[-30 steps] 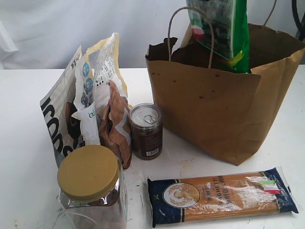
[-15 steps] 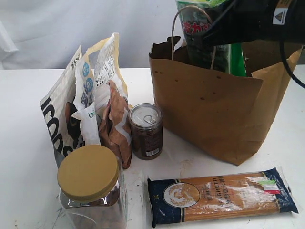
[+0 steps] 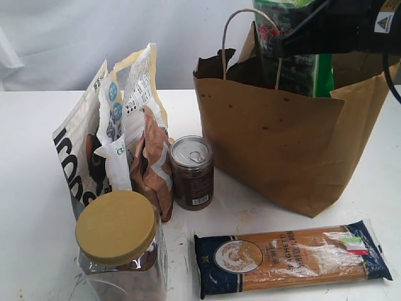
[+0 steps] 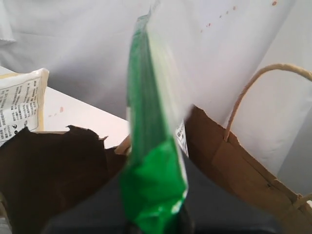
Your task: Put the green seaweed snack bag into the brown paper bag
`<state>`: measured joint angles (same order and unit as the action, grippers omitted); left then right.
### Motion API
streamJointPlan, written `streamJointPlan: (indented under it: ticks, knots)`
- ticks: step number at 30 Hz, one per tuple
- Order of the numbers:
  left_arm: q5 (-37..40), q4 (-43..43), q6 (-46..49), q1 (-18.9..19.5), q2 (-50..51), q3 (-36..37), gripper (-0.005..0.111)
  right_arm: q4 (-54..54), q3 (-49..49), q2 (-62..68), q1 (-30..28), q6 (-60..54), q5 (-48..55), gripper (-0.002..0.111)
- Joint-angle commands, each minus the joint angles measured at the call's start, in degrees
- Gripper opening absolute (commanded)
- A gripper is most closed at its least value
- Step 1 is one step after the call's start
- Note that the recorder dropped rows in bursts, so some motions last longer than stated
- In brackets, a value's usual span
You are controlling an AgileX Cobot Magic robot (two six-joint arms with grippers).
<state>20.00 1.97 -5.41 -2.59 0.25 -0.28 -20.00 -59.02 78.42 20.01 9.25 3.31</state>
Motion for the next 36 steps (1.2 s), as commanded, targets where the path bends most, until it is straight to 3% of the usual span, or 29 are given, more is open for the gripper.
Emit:
streamJointPlan:
  ticks: [1, 11, 14, 20, 24, 32, 36]
  knots:
    - [-0.5, 0.1, -0.1, -0.3, -0.3, 0.3, 0.000, 1.2, 0.2, -0.3, -0.3, 0.7, -1.2, 0.007]
    - [-0.5, 0.1, -0.1, -0.3, -0.3, 0.3, 0.000, 2.4, 0.2, -0.3, -0.3, 3.1, -0.6, 0.055]
    - [-0.5, 0.1, -0.1, -0.3, -0.3, 0.3, 0.000, 2.4, 0.2, -0.3, -0.3, 3.2, -0.7, 0.060]
    - [-0.5, 0.1, -0.1, -0.3, -0.3, 0.3, 0.000, 3.5, -1.8, -2.3, -0.3, 3.2, 1.5, 0.060]
    - [-0.5, 0.1, -0.1, -0.3, -0.3, 0.3, 0.000, 7.3, -2.1, -8.0, -0.2, 3.2, 3.9, 0.049]
    - [-0.5, 0.1, -0.1, -0.3, -0.3, 0.3, 0.000, 8.9, -2.1, -16.4, 6.3, 3.0, 13.9, 0.000]
    - [-0.5, 0.1, -0.1, -0.3, -0.3, 0.3, 0.000, 9.0, 0.3, -21.9, 8.6, 3.8, 17.3, 0.000]
